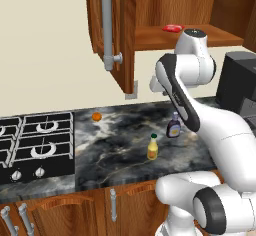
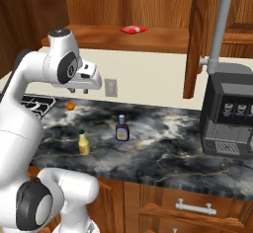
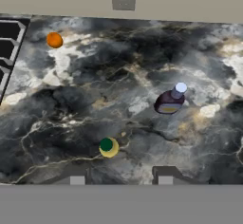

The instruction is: Pick the condiment bottle and mustard from the counter and place them in the cabinet.

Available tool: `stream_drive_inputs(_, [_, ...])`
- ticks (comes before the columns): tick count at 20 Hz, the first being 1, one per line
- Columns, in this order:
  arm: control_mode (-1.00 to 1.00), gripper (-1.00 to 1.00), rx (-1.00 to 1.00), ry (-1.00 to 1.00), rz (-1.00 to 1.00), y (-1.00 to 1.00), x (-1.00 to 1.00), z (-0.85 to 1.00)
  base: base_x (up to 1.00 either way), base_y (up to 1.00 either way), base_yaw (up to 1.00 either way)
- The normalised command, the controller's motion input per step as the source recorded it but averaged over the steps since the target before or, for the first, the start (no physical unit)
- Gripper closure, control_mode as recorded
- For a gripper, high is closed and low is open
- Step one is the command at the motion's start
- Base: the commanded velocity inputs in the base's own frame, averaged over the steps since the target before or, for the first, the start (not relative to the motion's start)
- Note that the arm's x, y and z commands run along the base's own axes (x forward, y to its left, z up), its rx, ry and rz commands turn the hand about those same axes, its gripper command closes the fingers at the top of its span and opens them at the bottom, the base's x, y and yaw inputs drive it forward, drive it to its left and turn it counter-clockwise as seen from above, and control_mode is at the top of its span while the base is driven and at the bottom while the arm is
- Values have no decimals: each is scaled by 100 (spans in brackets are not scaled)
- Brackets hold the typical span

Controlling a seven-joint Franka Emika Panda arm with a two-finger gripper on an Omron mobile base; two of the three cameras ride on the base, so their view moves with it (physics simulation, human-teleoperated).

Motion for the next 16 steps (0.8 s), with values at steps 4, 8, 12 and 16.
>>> stream_drive_inputs(4, [-100, -100, 0, 0, 0, 0, -11, -4, 0, 0, 0])
stream_drive_inputs(8, [-100, -100, 0, 0, 0, 0, -30, -38, 0, 0, 0])
stream_drive_inputs(12, [-100, -100, 0, -4, 3, -5, -36, -40, 0, 0, 0])
stream_drive_inputs(16, [-100, -100, 4, -2, 5, -34, -45, -57, 0, 0, 0])
